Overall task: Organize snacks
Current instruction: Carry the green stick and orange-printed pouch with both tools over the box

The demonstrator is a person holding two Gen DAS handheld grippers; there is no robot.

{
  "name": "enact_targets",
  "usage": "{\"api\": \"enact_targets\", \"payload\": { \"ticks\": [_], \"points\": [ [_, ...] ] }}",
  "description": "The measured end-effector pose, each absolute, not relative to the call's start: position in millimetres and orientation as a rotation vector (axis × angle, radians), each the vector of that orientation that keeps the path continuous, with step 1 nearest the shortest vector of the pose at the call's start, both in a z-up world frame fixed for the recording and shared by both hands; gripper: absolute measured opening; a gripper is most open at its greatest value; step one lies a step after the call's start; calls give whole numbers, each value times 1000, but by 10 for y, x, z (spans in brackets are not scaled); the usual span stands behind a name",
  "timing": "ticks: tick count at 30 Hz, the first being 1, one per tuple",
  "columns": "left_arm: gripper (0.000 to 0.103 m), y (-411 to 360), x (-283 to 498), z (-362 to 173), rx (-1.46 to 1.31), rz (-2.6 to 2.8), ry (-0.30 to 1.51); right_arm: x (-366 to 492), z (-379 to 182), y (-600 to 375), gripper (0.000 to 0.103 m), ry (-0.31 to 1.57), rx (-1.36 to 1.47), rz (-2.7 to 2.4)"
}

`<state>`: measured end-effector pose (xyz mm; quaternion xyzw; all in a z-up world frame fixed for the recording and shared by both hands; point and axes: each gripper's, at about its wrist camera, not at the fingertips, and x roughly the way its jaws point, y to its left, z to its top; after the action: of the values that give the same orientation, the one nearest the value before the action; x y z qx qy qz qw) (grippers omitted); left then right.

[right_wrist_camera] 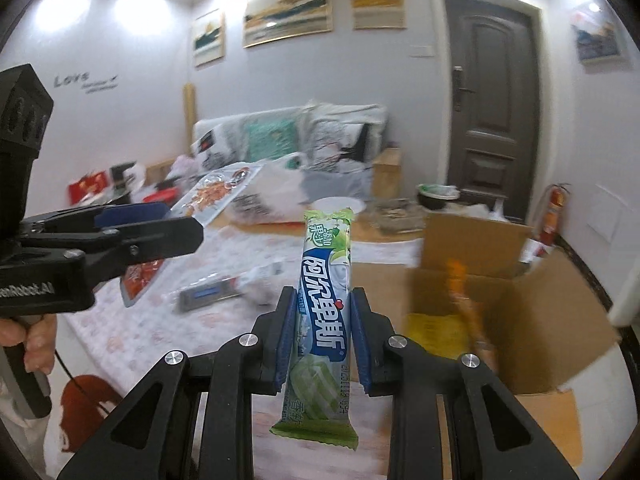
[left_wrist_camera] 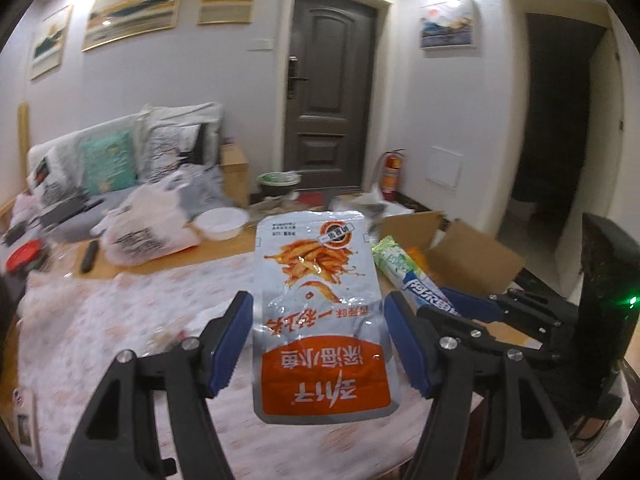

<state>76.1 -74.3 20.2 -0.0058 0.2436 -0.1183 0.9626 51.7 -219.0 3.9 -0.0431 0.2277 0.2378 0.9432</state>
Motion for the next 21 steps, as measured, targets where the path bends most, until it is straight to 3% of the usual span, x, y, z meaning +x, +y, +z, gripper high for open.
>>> {"api": "enact_targets", "payload": {
  "ticks": [21],
  "points": [
    [65, -2503, 1942, -149, 46, -449, 711, 1171, -280, -3421, 22, 569, -33, 319]
  ]
}}
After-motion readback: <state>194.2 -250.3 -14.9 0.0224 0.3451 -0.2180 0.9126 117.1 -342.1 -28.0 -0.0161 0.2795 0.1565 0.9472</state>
